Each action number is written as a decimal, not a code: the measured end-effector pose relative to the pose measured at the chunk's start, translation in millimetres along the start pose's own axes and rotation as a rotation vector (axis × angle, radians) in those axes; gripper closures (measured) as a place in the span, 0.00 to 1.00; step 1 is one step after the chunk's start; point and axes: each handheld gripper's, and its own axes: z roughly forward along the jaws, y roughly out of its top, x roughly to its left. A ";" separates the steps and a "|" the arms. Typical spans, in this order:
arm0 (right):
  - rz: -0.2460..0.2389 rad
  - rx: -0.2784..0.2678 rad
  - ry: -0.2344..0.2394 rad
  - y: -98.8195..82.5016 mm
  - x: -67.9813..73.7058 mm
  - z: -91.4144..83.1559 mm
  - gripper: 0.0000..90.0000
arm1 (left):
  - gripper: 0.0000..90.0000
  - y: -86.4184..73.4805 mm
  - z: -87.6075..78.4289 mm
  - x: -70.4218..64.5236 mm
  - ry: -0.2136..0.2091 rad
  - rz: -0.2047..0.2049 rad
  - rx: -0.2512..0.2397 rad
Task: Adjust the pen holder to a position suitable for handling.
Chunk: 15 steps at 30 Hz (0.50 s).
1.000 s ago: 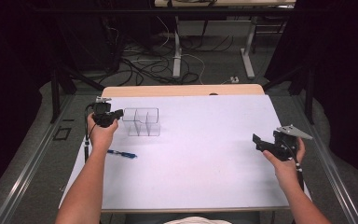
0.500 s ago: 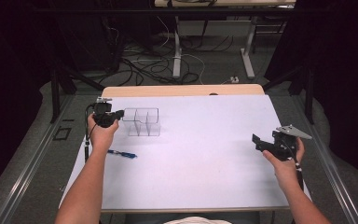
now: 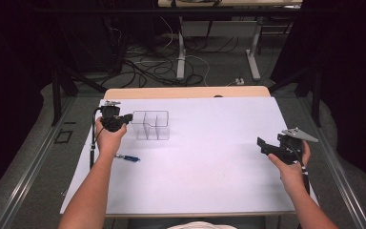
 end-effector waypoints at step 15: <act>0.002 0.000 0.000 -0.1 0.1 0.0 0.16 | 1.00 -1.1 6.1 -32.3 -0.044 -0.002 0.024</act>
